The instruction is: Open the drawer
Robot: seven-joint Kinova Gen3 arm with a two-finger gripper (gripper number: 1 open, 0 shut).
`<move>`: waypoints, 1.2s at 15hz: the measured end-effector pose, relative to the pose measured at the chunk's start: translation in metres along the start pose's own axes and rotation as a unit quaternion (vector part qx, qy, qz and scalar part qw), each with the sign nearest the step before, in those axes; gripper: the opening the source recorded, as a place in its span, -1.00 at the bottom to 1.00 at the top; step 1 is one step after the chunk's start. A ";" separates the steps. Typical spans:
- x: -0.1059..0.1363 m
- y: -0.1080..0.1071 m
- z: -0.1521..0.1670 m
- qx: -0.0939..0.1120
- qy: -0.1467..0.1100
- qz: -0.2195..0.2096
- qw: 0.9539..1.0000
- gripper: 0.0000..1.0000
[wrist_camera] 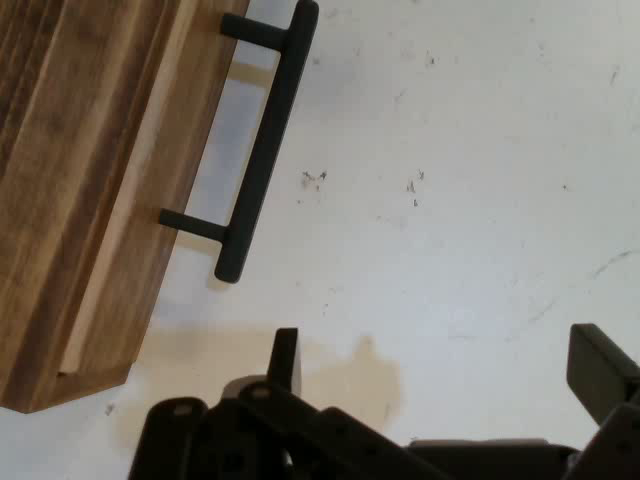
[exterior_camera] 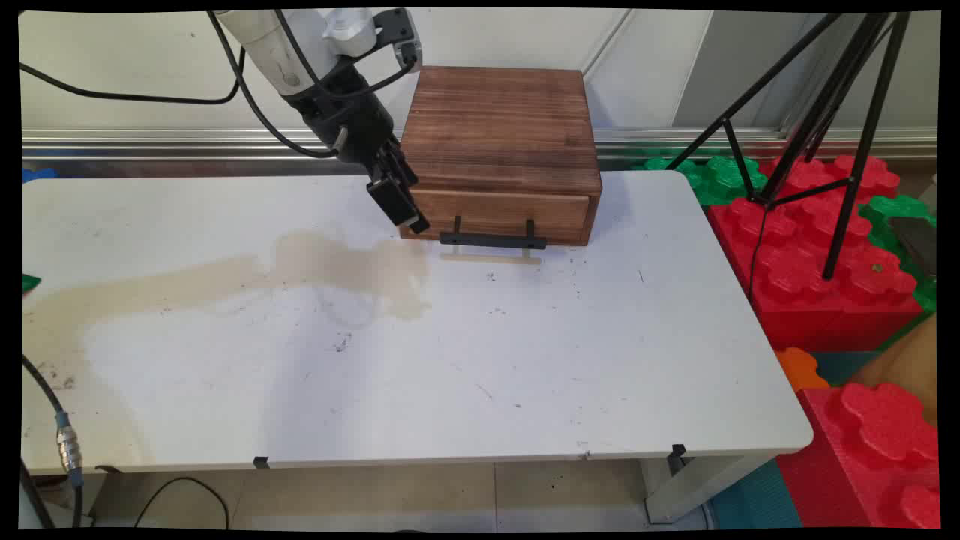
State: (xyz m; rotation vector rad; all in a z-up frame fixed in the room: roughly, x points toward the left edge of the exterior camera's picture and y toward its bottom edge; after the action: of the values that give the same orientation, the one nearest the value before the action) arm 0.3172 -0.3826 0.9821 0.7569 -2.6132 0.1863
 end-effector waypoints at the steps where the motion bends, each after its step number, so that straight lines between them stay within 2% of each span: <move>1: 0.000 0.001 0.000 0.000 0.001 -0.002 1.000 1.00; 10: 0.019 -0.002 0.011 0.001 0.016 -0.003 1.000 1.00; 18: 0.043 -0.016 0.053 0.001 0.011 0.017 1.000 1.00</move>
State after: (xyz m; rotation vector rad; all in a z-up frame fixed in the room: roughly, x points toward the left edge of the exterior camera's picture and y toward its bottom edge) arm 0.2741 -0.4294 0.9528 0.7087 -2.6070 0.2067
